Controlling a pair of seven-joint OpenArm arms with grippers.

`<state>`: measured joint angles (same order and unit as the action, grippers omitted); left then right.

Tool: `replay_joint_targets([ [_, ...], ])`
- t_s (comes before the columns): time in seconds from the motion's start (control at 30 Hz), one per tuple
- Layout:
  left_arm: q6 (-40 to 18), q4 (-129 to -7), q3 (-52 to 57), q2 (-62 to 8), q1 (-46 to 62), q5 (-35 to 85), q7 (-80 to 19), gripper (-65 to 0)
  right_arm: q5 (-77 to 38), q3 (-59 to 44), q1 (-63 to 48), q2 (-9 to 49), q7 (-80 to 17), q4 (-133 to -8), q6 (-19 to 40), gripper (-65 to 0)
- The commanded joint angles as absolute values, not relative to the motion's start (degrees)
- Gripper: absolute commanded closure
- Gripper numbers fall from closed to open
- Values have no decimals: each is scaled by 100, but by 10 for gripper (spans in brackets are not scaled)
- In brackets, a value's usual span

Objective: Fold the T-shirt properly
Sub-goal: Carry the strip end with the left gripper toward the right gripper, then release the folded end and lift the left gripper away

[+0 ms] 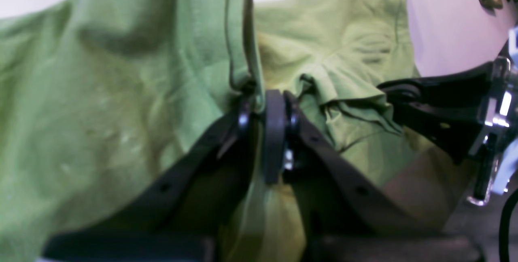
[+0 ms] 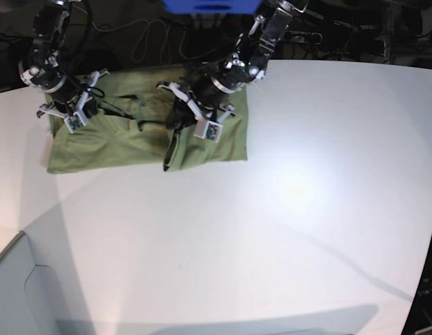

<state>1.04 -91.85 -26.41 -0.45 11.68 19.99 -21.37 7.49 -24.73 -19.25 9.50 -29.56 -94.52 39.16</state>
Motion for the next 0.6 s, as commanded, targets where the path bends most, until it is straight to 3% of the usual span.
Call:
replay_joint_targets([
  [0.0,31,-9235,-2695,40,1112,2053,-2044,0,787,-2501,-1921,1007,-2993,-9508,4000,-48],
  [0.57,48,-9138,-3178,40,831,2062,-2009,0,787,-2501,-1921,1007,-2993,-9508,4000,-48],
])
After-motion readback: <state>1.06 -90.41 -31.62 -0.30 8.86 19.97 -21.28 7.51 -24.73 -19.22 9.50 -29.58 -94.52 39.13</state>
